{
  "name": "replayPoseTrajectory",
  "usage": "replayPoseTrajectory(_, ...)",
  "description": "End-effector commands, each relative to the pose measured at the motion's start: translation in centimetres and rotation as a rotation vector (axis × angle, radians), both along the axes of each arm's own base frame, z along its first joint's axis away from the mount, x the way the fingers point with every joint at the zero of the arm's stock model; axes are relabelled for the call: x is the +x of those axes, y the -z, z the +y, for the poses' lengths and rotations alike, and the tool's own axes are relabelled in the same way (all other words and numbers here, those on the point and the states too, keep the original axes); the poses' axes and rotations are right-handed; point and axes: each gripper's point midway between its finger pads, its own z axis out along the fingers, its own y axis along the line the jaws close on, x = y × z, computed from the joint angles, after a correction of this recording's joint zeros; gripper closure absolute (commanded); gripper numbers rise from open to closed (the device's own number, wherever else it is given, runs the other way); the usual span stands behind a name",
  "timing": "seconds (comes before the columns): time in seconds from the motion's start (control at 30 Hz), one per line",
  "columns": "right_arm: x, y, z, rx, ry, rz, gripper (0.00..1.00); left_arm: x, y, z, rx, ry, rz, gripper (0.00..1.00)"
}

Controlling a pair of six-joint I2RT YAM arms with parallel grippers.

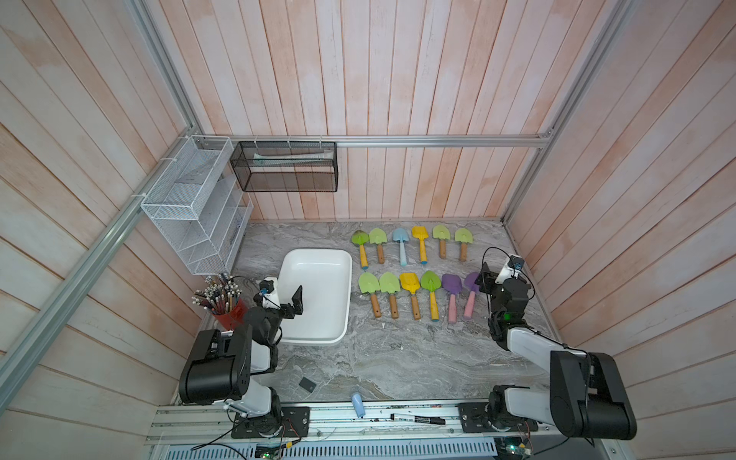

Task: Take the shovel out of the storage box
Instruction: Reset both arms

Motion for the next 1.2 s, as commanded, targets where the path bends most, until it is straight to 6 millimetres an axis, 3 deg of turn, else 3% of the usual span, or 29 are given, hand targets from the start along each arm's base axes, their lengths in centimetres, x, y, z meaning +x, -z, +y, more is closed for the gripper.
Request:
replayPoseTrajectory(0.0,0.1,-0.8,0.1,-0.027,-0.016,-0.05,0.13,0.7,-1.3,-1.2,0.041,0.086,-0.045,0.0)
replayPoseTrajectory(0.27,0.2,-0.7,-0.3,-0.018,-0.025,-0.054,0.14,2.4,-0.7,-0.9,0.038,0.069,0.019,0.0)
replayPoseTrajectory(0.5,-0.9,-0.1,-0.6,-0.008,0.0,-0.046,0.15,2.6,-0.6,-0.3,0.032,0.023,0.028,0.0)
replayPoseTrajectory(0.57,-1.1,0.4,-0.5,-0.003,-0.003,-0.036,0.15,2.8,-0.6,0.6,0.019,-0.033,0.034,0.0)
replayPoseTrajectory(0.73,-2.0,1.8,-0.5,-0.016,0.01,-0.042,0.16,2.8,-0.6,0.6,0.022,-0.035,0.034,0.0)
replayPoseTrajectory(0.87,-1.8,3.1,0.3,-0.029,-0.04,-0.031,0.16,2.8,-0.6,0.6,0.023,-0.036,0.035,0.0)
replayPoseTrajectory(1.17,-2.1,3.8,2.4,-0.063,-0.165,-0.07,0.17,2.8,-0.6,0.6,0.023,-0.038,0.035,0.0)
